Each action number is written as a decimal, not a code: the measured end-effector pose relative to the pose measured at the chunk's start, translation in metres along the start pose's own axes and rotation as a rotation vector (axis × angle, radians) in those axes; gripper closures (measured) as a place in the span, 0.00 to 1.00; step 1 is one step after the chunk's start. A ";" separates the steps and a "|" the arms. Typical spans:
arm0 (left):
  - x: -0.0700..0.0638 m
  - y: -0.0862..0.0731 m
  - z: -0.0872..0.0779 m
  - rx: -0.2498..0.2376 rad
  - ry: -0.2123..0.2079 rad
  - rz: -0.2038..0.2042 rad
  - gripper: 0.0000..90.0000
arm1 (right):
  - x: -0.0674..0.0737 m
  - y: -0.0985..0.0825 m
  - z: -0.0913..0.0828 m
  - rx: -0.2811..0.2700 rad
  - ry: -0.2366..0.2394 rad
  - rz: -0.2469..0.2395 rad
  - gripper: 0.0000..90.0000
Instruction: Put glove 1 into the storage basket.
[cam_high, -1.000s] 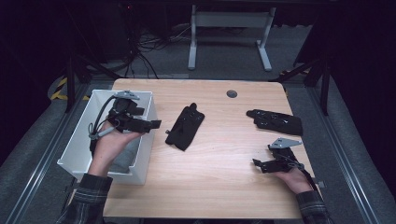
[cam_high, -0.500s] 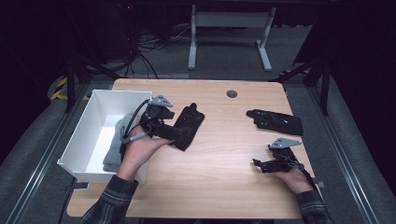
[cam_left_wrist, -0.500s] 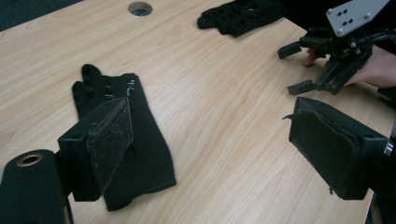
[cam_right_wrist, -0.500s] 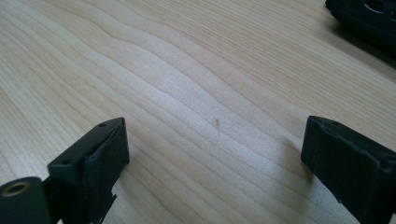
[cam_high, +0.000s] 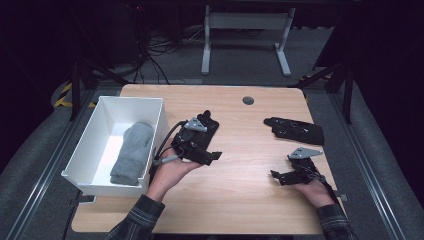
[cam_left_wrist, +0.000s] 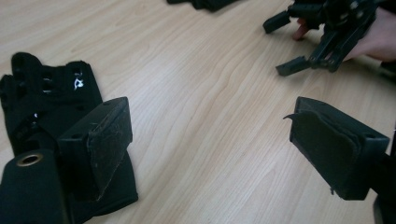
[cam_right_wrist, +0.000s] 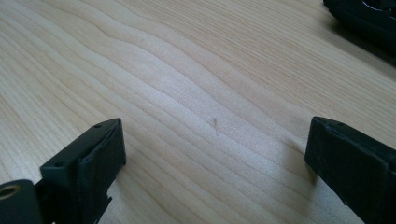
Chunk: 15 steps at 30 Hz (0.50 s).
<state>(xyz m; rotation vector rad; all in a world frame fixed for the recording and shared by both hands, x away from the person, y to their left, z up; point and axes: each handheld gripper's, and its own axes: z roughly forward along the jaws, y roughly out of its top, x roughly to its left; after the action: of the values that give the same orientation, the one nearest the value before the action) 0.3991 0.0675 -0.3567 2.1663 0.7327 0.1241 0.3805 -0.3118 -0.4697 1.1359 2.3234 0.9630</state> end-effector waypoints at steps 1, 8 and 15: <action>-0.001 -0.003 0.005 0.005 0.001 0.007 0.15 | 0.000 0.000 0.000 0.000 0.000 0.000 0.06; -0.004 -0.023 0.027 0.043 0.003 0.025 0.10 | 0.000 0.000 0.000 0.004 -0.007 0.004 0.05; -0.003 -0.050 0.048 0.092 0.021 0.025 0.09 | 0.000 0.000 0.000 0.004 -0.006 0.002 0.04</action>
<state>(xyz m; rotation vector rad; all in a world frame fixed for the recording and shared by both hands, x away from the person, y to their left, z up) 0.3892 0.0570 -0.4245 2.2657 0.7358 0.1280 0.3809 -0.3116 -0.4699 1.1412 2.3215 0.9546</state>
